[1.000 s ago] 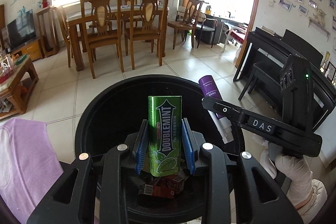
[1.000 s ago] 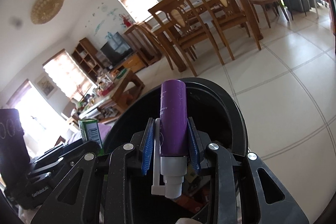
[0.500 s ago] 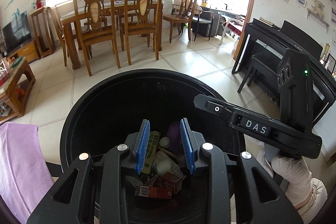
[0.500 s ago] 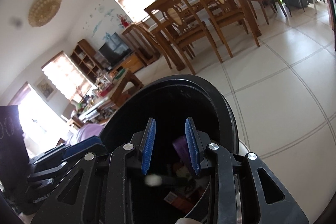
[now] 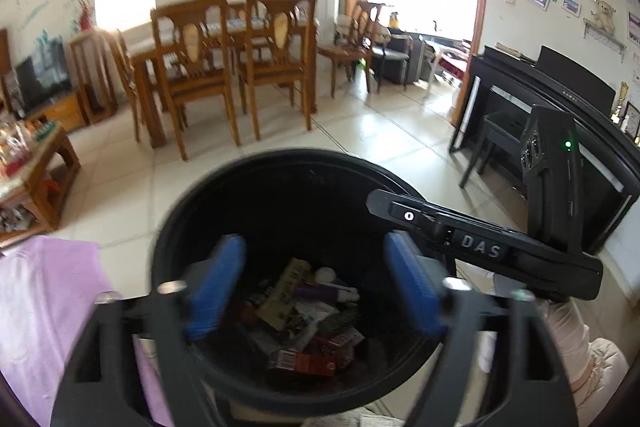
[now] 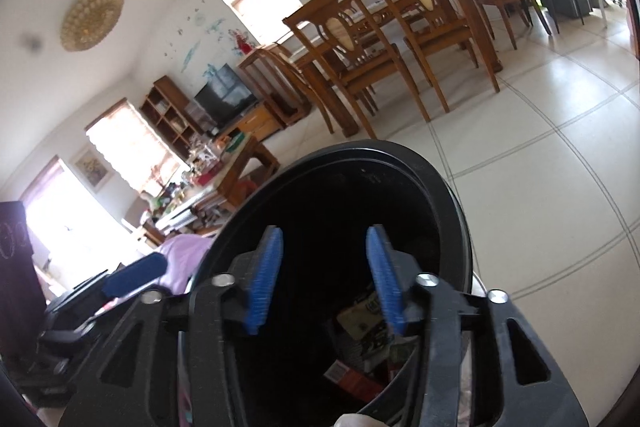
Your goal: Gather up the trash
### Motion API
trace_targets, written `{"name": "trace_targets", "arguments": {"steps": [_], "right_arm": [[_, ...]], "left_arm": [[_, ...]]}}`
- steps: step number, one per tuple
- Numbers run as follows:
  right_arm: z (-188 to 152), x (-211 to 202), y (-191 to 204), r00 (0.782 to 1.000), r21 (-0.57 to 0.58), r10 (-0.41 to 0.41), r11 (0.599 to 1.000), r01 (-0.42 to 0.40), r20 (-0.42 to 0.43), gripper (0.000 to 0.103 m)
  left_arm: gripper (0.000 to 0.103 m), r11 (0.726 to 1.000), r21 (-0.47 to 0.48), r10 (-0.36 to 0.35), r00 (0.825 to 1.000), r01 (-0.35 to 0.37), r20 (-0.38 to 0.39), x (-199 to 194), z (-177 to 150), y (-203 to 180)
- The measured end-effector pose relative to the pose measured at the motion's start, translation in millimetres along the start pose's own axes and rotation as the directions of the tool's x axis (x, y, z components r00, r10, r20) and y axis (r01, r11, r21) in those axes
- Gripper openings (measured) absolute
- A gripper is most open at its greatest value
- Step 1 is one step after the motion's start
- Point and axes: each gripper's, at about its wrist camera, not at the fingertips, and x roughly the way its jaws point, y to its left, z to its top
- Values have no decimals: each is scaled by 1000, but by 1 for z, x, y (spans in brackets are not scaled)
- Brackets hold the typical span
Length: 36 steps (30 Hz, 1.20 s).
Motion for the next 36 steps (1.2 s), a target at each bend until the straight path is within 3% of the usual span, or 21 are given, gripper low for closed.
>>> {"name": "trace_targets", "arguments": {"steps": [4,12,15,17,20,22,26,28,32,36], "right_arm": [[-1,-4,22,1000,-27,8,1000,-8,7,64],[-10,-2,110,999,-131,29,991,-26,20,80],[-19,3,156,998,-188,58,981,-54,14,80],[-30,7,188,997,-223,79,972,-75,8,86],[-46,15,237,993,-277,114,954,-113,-12,88],[-60,24,275,990,-311,135,940,-140,-38,97],[-96,46,341,981,-353,171,916,-191,-87,97],[-113,59,373,979,-374,167,906,-199,-116,97],[-156,86,422,981,-432,121,884,-176,-151,97],[-187,116,452,984,-481,51,867,-129,-173,98]], "left_arm": [[98,999,-8,32,999,-32,36,-28,-6,10],[98,983,-128,140,987,-129,84,-97,-31,68],[98,962,-198,208,974,-188,88,-125,-48,100],[98,942,-249,257,962,-227,92,-145,-62,123],[98,897,-320,353,931,-306,98,-176,-86,159],[98,859,-358,423,901,-365,95,-196,-105,182],[98,803,-408,508,857,-435,88,-227,-140,219],[98,779,-419,545,834,-466,85,-237,-153,232],[98,690,-456,640,768,-562,21,-252,-182,264],[98,662,-504,633,774,-554,-19,-262,-202,292]]}}
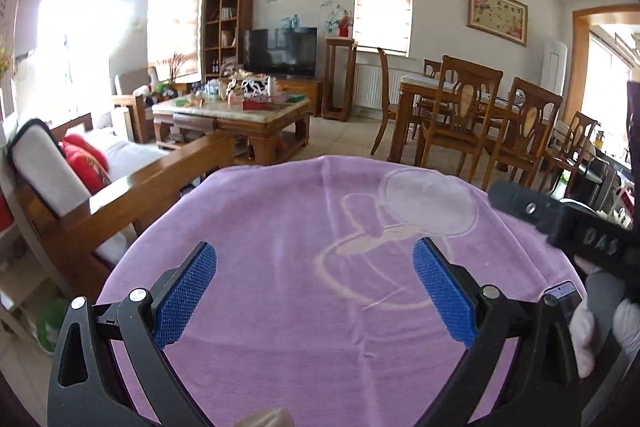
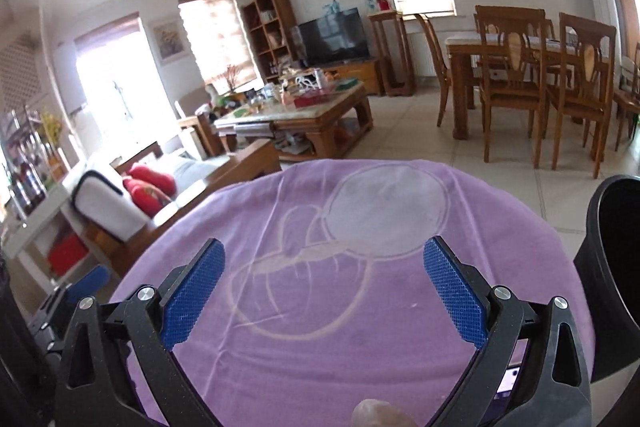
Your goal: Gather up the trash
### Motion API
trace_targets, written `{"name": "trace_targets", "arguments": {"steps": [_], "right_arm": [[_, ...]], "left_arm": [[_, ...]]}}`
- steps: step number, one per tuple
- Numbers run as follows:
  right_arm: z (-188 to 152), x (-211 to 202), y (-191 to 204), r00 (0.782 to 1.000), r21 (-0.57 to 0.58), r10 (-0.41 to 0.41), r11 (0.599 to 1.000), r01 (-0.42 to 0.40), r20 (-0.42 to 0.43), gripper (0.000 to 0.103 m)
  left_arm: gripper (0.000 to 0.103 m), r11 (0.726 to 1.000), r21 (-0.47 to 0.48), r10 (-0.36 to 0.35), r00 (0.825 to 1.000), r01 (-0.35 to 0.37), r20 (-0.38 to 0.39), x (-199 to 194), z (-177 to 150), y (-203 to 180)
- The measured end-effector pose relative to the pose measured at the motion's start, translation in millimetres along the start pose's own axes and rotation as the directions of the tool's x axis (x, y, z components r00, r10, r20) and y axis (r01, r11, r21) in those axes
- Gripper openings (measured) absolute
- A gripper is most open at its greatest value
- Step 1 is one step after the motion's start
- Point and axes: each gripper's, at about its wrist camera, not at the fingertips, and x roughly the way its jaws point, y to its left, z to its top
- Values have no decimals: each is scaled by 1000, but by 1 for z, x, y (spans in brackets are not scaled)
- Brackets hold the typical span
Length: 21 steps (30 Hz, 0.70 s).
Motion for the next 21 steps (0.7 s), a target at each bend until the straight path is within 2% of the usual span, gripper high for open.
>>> {"name": "trace_targets", "arguments": {"steps": [4,12,21], "right_arm": [[-2,30,11,999,-26,-15,1000,14,-41,98],[-10,53,-14,996,-45,-64,997,61,-64,98],[-14,61,-19,995,-72,-74,995,68,-74,98]], "left_arm": [[98,998,-30,61,997,-62,-41,2,-8,23],[98,998,-63,14,996,-20,-85,13,-10,36],[98,998,-36,45,994,-48,-97,15,-12,24]]}}
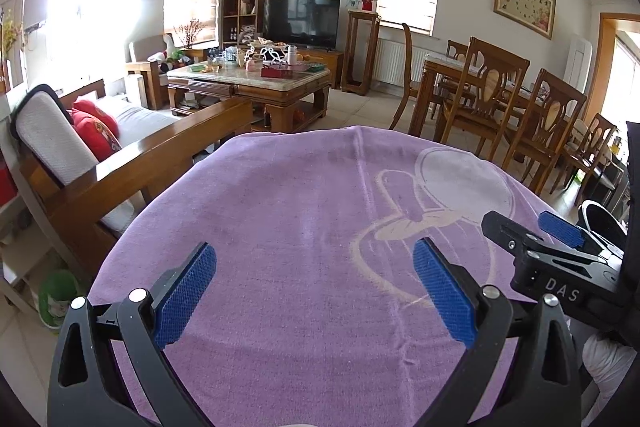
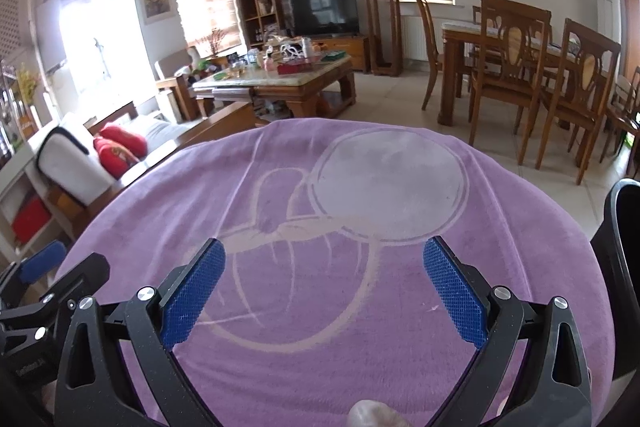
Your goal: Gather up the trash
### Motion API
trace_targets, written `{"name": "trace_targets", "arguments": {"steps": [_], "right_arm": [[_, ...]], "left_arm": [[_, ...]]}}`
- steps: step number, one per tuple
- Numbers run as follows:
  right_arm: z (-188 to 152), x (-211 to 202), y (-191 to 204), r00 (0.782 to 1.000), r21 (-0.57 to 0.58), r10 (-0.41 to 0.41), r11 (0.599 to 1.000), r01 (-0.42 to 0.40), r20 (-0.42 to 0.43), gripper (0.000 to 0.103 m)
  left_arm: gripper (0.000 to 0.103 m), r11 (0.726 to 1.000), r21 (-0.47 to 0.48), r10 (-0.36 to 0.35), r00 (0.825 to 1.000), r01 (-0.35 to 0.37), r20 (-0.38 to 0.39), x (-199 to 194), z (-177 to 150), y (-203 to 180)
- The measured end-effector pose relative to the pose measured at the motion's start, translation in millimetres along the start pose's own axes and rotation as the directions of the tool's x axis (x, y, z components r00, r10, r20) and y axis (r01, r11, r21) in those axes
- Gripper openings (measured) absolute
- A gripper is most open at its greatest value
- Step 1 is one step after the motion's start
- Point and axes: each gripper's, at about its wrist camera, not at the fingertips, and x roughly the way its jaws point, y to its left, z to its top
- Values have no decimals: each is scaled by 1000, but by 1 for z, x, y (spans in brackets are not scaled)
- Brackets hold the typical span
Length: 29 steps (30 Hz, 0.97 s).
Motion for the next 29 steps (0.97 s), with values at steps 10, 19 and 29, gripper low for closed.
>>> {"name": "trace_targets", "arguments": {"steps": [10,19,29], "right_arm": [[-2,5,0,1000,-8,17,1000,-17,-23,98],[-3,4,-1,999,-9,22,1000,-22,-23,98],[-3,5,1,999,-12,26,1000,-26,-22,98]], "left_arm": [[98,1000,0,9,1000,-9,-8,1,2,-2],[98,1000,-3,10,1000,-10,-3,0,1,-1],[98,1000,-7,9,1000,-9,-8,1,2,-1]]}}
